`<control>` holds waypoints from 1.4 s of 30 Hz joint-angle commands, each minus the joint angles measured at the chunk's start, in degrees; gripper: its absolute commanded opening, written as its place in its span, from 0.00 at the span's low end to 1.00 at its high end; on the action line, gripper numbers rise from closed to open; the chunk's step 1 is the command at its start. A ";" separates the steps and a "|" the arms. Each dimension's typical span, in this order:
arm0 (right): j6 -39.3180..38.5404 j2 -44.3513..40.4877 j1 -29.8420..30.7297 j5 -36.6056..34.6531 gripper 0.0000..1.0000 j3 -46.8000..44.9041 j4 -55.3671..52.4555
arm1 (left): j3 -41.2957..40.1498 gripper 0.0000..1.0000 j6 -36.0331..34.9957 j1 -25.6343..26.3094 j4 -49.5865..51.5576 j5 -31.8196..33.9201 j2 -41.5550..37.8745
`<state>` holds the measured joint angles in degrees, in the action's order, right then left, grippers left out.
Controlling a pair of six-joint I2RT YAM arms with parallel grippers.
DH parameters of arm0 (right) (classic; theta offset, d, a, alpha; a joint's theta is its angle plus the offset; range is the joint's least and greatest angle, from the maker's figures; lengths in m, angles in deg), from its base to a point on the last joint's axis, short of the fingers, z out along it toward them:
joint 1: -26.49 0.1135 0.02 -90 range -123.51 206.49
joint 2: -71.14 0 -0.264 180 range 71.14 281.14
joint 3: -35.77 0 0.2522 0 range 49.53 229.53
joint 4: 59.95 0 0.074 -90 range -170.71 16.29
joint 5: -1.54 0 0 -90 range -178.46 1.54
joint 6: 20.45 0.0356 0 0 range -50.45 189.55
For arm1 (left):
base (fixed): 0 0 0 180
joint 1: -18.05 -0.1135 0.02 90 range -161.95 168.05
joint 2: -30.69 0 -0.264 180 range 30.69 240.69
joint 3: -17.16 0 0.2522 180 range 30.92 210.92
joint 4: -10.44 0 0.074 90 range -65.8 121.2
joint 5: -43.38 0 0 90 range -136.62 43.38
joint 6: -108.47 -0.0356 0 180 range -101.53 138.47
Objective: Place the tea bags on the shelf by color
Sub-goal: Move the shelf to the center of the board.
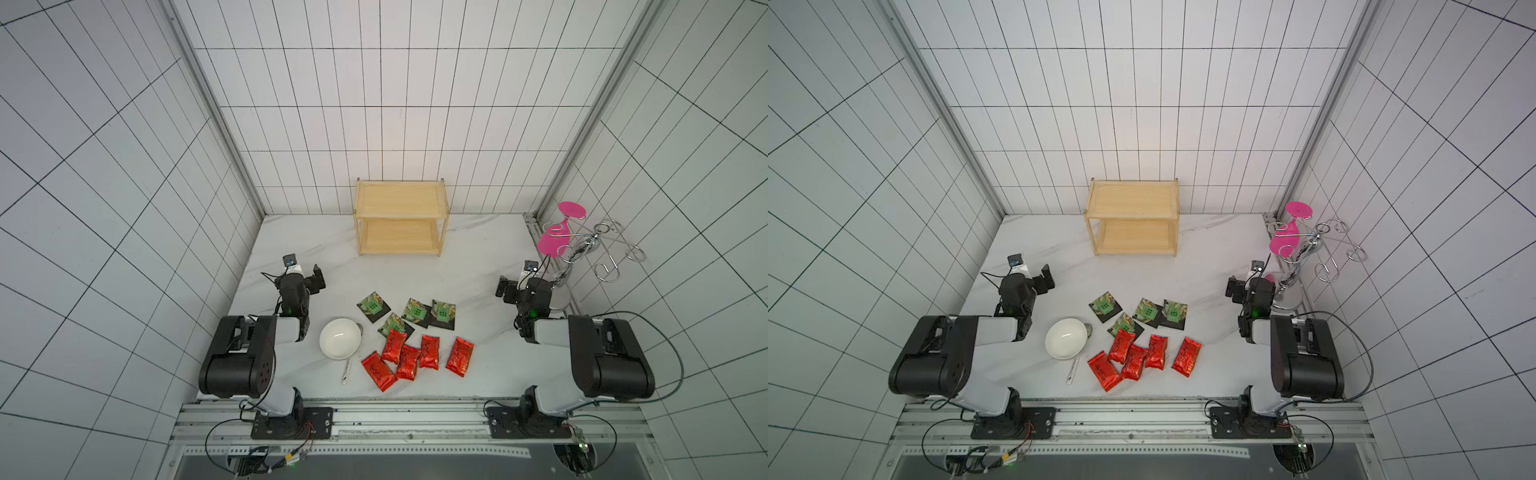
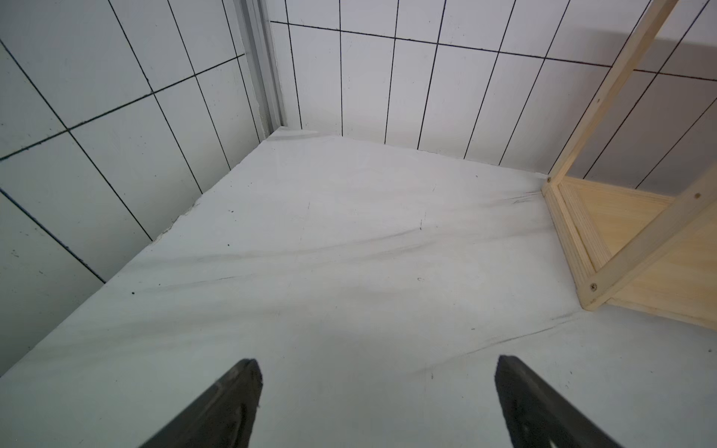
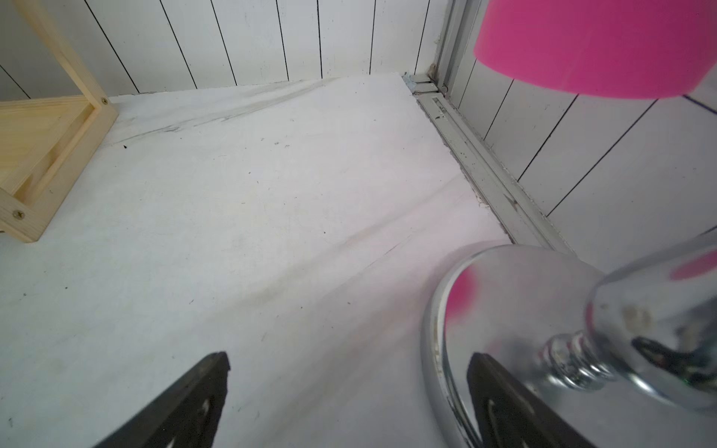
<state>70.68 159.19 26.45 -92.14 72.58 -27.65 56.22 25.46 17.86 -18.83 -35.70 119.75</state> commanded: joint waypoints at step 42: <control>22.68 9.37 15.83 13.78 0.75 65.30 -57.25 | 74.96 0.97 16.06 8.90 63.28 -15.79 17.13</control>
<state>92.21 164.34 41.89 -84.67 130.98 -80.37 126.42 38.59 28.05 36.27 -38.91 131.05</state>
